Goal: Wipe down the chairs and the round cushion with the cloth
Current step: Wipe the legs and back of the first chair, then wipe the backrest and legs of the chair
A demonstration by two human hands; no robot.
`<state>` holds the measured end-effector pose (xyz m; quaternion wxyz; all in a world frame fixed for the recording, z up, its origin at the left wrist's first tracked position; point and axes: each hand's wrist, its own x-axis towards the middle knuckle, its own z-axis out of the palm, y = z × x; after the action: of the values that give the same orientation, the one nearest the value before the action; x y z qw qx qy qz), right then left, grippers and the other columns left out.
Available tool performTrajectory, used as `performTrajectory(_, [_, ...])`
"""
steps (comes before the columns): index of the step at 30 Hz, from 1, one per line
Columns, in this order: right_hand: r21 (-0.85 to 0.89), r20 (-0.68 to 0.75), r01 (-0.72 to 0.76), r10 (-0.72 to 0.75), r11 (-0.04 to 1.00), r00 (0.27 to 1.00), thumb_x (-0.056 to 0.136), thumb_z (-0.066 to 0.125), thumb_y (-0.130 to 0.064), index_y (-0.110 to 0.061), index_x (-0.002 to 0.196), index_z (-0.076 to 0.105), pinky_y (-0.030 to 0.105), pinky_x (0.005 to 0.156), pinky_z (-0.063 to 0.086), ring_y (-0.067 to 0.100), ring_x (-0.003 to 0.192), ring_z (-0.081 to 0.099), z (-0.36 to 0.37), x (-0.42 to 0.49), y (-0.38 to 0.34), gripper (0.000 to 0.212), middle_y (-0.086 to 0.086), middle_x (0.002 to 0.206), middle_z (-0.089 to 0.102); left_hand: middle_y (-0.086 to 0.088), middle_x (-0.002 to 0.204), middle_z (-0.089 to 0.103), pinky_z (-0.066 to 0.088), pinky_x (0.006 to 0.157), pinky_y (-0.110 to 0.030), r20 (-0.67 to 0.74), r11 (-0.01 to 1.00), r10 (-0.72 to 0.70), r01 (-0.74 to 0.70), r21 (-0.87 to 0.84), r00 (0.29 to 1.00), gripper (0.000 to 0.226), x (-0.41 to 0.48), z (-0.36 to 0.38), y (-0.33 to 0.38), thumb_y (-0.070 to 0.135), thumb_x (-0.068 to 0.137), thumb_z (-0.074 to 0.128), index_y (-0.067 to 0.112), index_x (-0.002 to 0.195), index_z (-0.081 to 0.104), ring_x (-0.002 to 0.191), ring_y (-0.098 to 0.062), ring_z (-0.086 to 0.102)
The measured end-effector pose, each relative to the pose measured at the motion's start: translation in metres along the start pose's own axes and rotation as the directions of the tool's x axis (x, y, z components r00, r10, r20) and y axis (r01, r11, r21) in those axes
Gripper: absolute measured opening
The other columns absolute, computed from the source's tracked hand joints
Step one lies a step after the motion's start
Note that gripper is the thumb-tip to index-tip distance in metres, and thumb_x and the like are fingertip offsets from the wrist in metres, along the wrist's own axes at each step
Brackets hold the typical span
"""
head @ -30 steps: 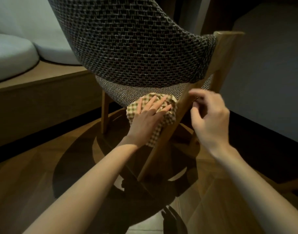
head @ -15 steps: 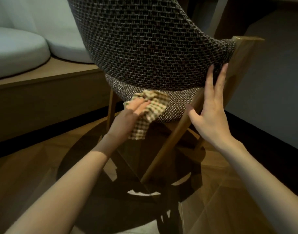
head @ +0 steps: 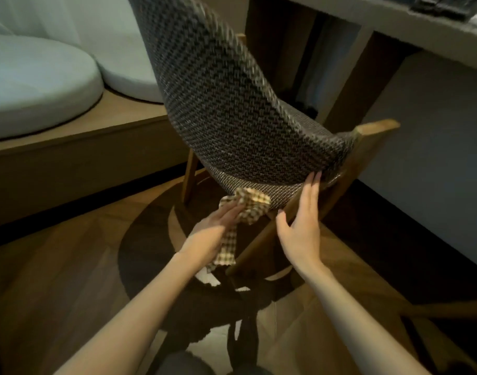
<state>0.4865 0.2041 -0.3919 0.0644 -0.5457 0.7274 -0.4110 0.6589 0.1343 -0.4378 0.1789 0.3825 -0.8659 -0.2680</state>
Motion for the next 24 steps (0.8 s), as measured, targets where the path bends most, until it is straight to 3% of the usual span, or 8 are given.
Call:
performTrajectory(4, [0.013, 0.123, -0.253, 0.250, 0.967, 0.960, 0.091, 0.057, -0.011, -0.014, 0.151, -0.009, -0.005, 0.099, 0.000, -0.002, 0.139, -0.005, -0.010, 0.002, -0.047, 0.090, -0.001, 0.159, -0.015, -0.007, 0.147, 0.042, 0.035, 0.107, -0.033, -0.011, 1.000, 0.012, -0.012, 0.019, 1.000, 0.041, -0.027, -0.061, 0.034, 0.018, 0.101, 0.041, 0.016, 0.142, 0.042, 0.133, -0.022, 0.042])
performTrajectory(7, [-0.090, 0.392, -0.439, 0.437, 0.894, 0.810, 0.093, 0.053, -0.016, -0.005, 0.148, 0.022, 0.017, 0.106, 0.023, 0.022, 0.140, 0.025, -0.022, 0.010, -0.088, 0.064, 0.012, 0.153, 0.024, -0.010, 0.133, 0.054, 0.037, 0.104, -0.029, -0.058, 0.995, -0.079, 0.075, -0.071, 0.995, 0.036, -0.049, -0.108, 0.060, 0.017, 0.101, 0.043, 0.009, 0.135, 0.050, 0.125, -0.022, 0.050])
performTrajectory(9, [-0.144, 0.566, -0.457, 0.452, 0.877, 0.689, 0.092, 0.052, -0.016, -0.009, 0.113, 0.061, 0.017, 0.077, 0.043, 0.020, 0.100, 0.057, -0.037, 0.011, -0.124, 0.024, 0.006, 0.107, 0.061, -0.007, 0.133, 0.056, 0.037, 0.106, -0.027, -0.088, 0.984, -0.105, 0.091, -0.155, 0.991, 0.034, -0.067, -0.144, 0.080, 0.014, 0.098, 0.048, 0.010, 0.131, 0.055, 0.125, -0.018, 0.050])
performTrajectory(11, [-0.140, 0.669, -0.467, 0.431, 0.873, 0.605, 0.094, 0.048, -0.016, -0.008, 0.086, 0.066, 0.018, 0.057, 0.040, 0.016, 0.074, 0.058, -0.057, 0.013, -0.166, 0.021, 0.005, 0.080, 0.063, -0.004, 0.128, 0.061, 0.041, 0.106, -0.030, -0.122, 0.970, -0.130, 0.102, -0.219, 0.984, 0.031, -0.087, -0.184, 0.102, 0.011, 0.094, 0.055, 0.011, 0.125, 0.062, 0.121, -0.014, 0.054])
performTrajectory(14, [-0.063, 0.772, -0.597, 0.418, 0.800, 0.479, 0.097, 0.044, -0.020, -0.017, 0.103, 0.063, 0.032, 0.077, 0.051, 0.021, 0.094, 0.064, -0.089, 0.021, -0.233, 0.021, 0.008, 0.103, 0.065, -0.002, 0.117, 0.067, 0.048, 0.100, -0.031, -0.180, 0.946, -0.216, 0.160, -0.284, 0.960, 0.028, -0.113, -0.251, 0.136, 0.010, 0.089, 0.063, 0.011, 0.116, 0.067, 0.111, -0.009, 0.059])
performTrajectory(16, [0.044, 0.821, -0.748, 0.402, 0.663, 0.405, 0.098, 0.043, -0.026, -0.027, 0.106, 0.059, 0.030, 0.080, 0.052, 0.013, 0.095, 0.063, -0.108, 0.029, -0.277, 0.018, -0.001, 0.107, 0.066, -0.001, 0.111, 0.068, 0.048, 0.096, -0.024, -0.193, 0.940, -0.253, 0.194, -0.280, 0.948, 0.026, -0.127, -0.293, 0.154, 0.010, 0.086, 0.067, 0.012, 0.111, 0.069, 0.105, -0.006, 0.060])
performTrajectory(19, [0.163, 0.834, -0.808, 0.359, 0.566, 0.419, 0.097, 0.047, -0.035, -0.028, 0.108, 0.061, 0.023, 0.072, 0.053, 0.010, 0.093, 0.067, -0.132, 0.044, -0.332, 0.019, -0.007, 0.100, 0.070, 0.006, 0.110, 0.063, 0.038, 0.090, -0.003, -0.179, 0.938, -0.296, 0.250, -0.241, 0.938, 0.023, -0.137, -0.348, 0.170, 0.013, 0.084, 0.069, 0.016, 0.107, 0.070, 0.102, 0.002, 0.054])
performTrajectory(24, [0.314, 0.747, -0.661, 0.253, 0.681, 0.615, 0.096, 0.056, -0.021, -0.030, 0.097, 0.066, 0.018, 0.072, 0.054, 0.005, 0.092, 0.067, -0.146, 0.077, -0.399, 0.014, -0.010, 0.095, 0.072, 0.007, 0.114, 0.055, 0.031, 0.091, 0.000, -0.220, 0.943, -0.301, 0.254, -0.216, 0.928, 0.025, -0.122, -0.419, 0.170, 0.016, 0.078, 0.075, 0.020, 0.102, 0.069, 0.106, 0.006, 0.044])
